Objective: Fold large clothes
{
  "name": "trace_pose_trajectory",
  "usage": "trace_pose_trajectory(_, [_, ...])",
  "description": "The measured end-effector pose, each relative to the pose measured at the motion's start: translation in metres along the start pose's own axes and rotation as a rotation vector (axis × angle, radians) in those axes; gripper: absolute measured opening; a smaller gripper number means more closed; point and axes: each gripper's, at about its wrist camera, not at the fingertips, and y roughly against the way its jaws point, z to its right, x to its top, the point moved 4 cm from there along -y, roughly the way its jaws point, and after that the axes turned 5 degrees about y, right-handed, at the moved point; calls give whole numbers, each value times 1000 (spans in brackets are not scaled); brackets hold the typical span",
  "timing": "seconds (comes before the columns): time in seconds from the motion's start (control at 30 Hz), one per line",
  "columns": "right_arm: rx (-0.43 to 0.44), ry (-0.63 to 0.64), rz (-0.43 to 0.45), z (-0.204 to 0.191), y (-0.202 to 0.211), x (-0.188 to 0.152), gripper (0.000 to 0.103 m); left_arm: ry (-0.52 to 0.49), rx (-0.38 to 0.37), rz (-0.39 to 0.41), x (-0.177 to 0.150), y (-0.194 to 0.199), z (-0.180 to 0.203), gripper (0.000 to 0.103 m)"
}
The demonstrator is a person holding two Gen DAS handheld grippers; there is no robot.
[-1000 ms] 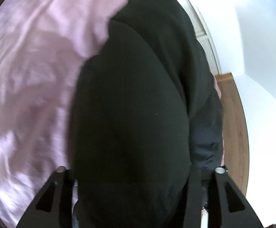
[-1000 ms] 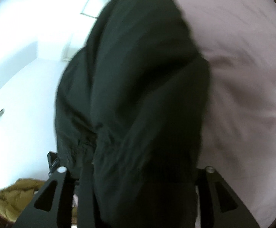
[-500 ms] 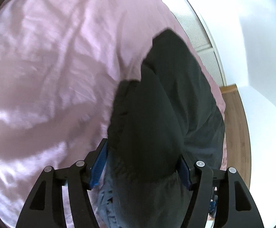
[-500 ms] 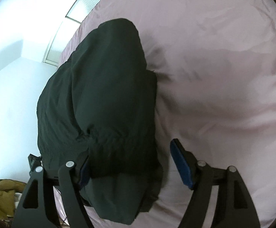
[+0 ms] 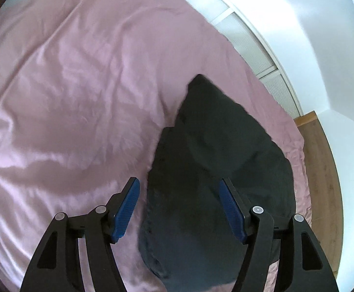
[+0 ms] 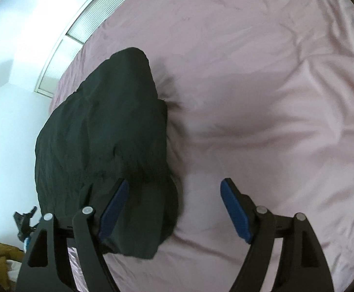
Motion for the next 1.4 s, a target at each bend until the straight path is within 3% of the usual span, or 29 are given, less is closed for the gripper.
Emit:
trace_pose_trajectory(0.07, [7, 19, 15, -4, 11, -3, 78, -21, 11, 32, -12, 16, 11, 77])
trace_pose_trajectory(0.23, [1, 95, 54, -3, 24, -12, 78, -102, 66, 105, -60, 50, 45, 82])
trace_pose_trajectory(0.4, [-85, 200, 46, -16, 34, -30, 78, -157, 73, 165, -116, 78, 71, 88])
trace_pose_trajectory(0.53, [-157, 331, 52, -29, 41, -44, 78, -230, 112, 185, -144, 78, 72, 93])
trace_pose_trajectory(0.6, [-180, 356, 68, -30, 40, -51, 84, -250, 118, 187, -151, 76, 68, 96])
trace_pose_trajectory(0.8, [-191, 405, 165, -36, 27, -88, 91, -325, 154, 193, -167, 53, 58, 101])
trace_pose_trajectory(1.03, [-204, 462, 280, -47, 27, -135, 102, -515, 223, 171, -202, 21, 74, 102])
trace_pose_trajectory(1.23, [-228, 527, 400, -59, 61, -172, 103, -661, 279, 280, -250, 32, 97, 102])
trace_pose_trajectory(1.4, [-234, 512, 504, -63, 109, -208, 103, -681, 297, 386, -296, 77, 107, 102])
